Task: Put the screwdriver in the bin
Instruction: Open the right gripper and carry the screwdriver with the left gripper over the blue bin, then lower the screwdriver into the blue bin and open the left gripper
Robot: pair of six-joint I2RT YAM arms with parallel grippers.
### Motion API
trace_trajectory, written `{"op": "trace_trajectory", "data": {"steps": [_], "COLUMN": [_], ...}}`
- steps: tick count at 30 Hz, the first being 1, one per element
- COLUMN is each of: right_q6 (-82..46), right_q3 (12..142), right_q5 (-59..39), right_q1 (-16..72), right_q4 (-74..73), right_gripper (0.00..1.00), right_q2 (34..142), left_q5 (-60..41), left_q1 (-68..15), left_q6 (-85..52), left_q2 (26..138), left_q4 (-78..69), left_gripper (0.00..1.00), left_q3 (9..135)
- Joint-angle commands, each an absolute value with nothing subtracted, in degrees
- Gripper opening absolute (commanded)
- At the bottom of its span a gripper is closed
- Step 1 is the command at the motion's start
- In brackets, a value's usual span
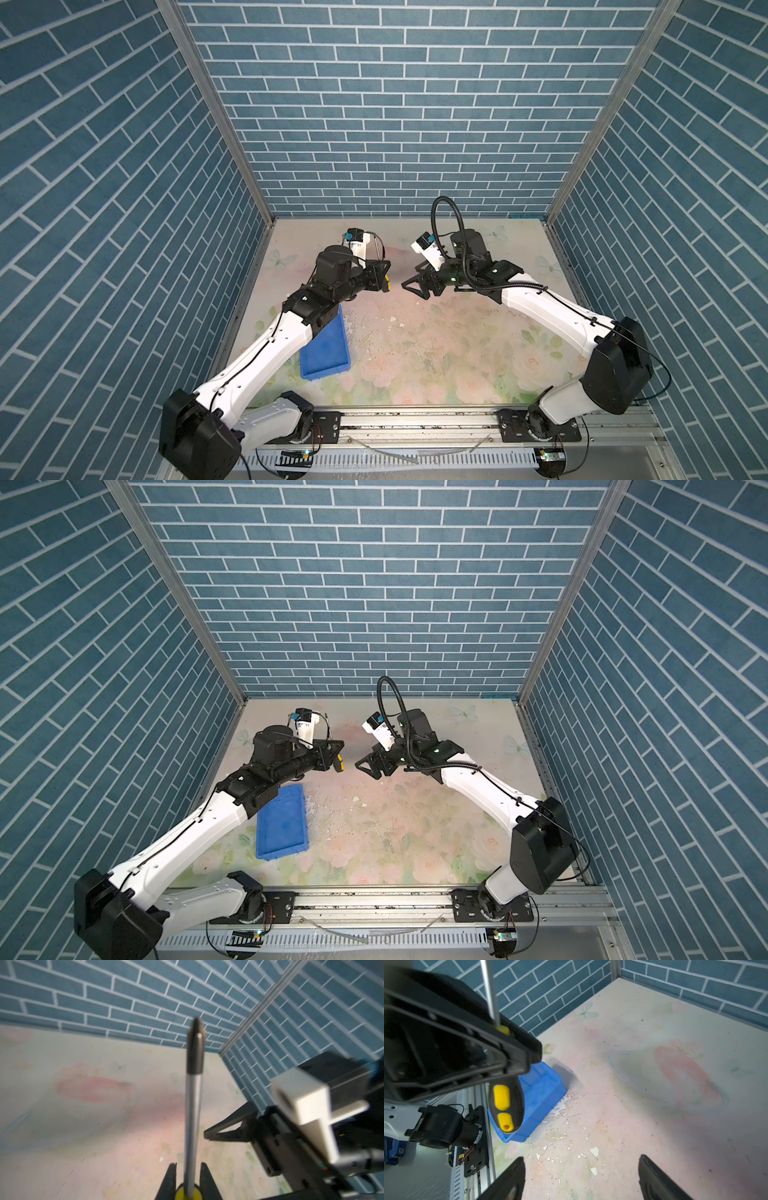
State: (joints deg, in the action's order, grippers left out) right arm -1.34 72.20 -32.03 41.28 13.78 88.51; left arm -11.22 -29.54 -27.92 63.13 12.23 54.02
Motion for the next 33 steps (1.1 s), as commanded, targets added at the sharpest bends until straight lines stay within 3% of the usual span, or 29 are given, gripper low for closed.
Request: {"op": "trace_trajectory", "data": {"steps": [1, 12, 20, 33], "right_q6": [4.00, 11.64, 21.10, 27.33], "right_q3": [77.31, 83.27, 89.03, 92.32], "right_q5": [-35.10, -39.51, -41.00, -37.31], "right_q1": [44.03, 47.79, 50.02, 51.40], "right_q4": [15.63, 20.96, 33.03, 39.28], "right_gripper": [0.85, 0.88, 0.89, 0.90], "right_q2": [90.69, 94.25, 96.66, 96.86], "left_q5": [-0.64, 13.00, 11.45, 6.38], "left_q1": [-29.18, -29.09, -28.52, -21.33], "left_q6": [-26.09, -39.87, -40.34, -37.35], "left_q2": [59.15, 51.69, 58.73, 67.01], "left_q4": [31.83, 48.38, 43.00, 35.32], "left_gripper": [0.00, 0.00, 0.00, 0.00], "left_q3": [51.86, 42.84, 37.68, 33.13]}}
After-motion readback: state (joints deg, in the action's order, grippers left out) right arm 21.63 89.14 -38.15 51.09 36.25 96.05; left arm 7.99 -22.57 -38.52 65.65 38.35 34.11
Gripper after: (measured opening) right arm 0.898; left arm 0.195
